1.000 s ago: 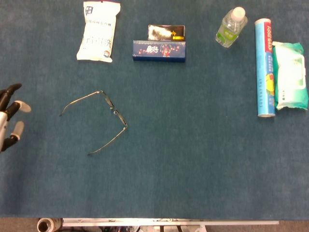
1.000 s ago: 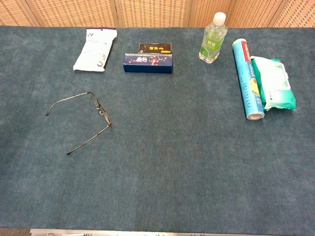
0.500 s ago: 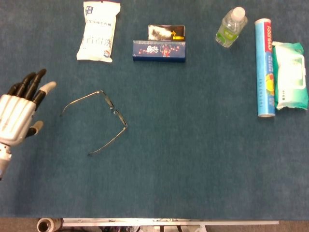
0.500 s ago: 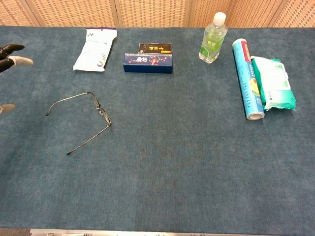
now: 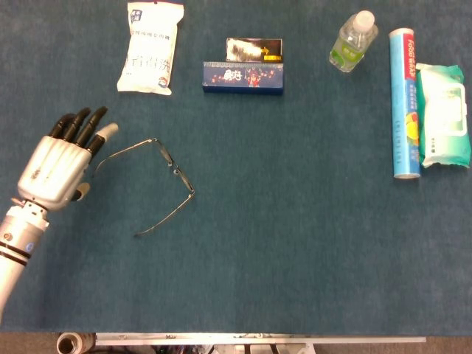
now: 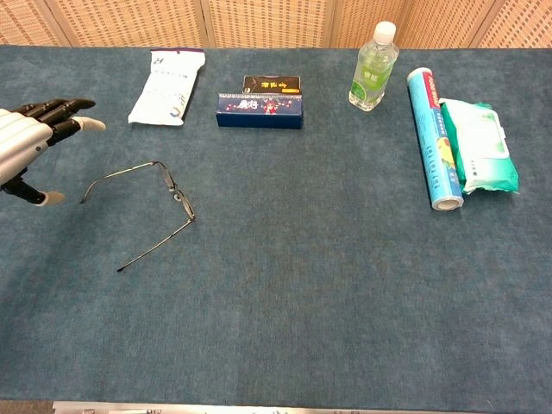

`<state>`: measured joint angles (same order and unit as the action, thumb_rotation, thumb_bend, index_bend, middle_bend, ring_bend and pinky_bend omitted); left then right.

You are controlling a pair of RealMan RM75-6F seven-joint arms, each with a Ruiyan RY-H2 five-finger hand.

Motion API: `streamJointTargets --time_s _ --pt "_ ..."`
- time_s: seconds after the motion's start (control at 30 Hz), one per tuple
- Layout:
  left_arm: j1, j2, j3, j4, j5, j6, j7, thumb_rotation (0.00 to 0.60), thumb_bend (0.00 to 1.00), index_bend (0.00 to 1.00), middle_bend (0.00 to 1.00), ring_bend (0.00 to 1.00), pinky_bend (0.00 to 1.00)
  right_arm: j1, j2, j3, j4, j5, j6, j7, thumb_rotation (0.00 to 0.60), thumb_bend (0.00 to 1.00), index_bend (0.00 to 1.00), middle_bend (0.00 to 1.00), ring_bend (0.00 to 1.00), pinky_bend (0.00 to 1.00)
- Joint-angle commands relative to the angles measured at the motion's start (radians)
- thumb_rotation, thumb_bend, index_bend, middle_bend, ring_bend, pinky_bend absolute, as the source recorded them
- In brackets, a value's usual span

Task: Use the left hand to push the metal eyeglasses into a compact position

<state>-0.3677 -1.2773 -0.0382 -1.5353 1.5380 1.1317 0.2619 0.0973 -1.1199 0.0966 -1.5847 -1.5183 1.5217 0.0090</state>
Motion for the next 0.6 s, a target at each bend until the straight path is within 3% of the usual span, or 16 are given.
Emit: streamJointTargets --time_s 0.03,0.1,0.27,0.37,0.6 --pt "-0.016 -0.006 0.006 -0.012 -0.022 -0.029 0.023 0.6 0.13 0.2 0.0 0.0 0.12 -0.001 0.001 0.0 -0.001 -0.001 0.002 0.002 0.6 0.28 0.43 0.35 0.17 0.39" --pt "-0.025 -0.005 0.006 -0.018 -0.032 -0.046 0.034 0.6 0.16 0.2 0.0 0.0 0.11 -0.001 0.002 0.001 -0.002 -0.002 0.004 0.002 0.6 0.28 0.43 0.35 0.17 0.39" --pt "-0.066 0.008 -0.001 -0.051 -0.067 -0.109 0.057 0.6 0.38 0.2 0.0 0.0 0.1 0.0 0.0 0.001 0.0 0.001 0.001 0.0 0.6 0.28 0.43 0.35 0.17 0.39" --pt "-0.096 0.021 -0.01 -0.075 -0.094 -0.151 0.085 0.6 0.47 0.2 0.0 0.0 0.1 0.002 -0.002 0.002 0.0 0.004 -0.004 -0.003 0.6 0.28 0.43 0.35 0.17 0.39" --pt "-0.15 0.029 -0.022 -0.104 -0.118 -0.207 0.121 0.6 0.82 0.2 0.0 0.0 0.11 0.003 -0.001 0.003 0.001 0.006 -0.005 -0.002 0.6 0.28 0.43 0.35 0.17 0.39"
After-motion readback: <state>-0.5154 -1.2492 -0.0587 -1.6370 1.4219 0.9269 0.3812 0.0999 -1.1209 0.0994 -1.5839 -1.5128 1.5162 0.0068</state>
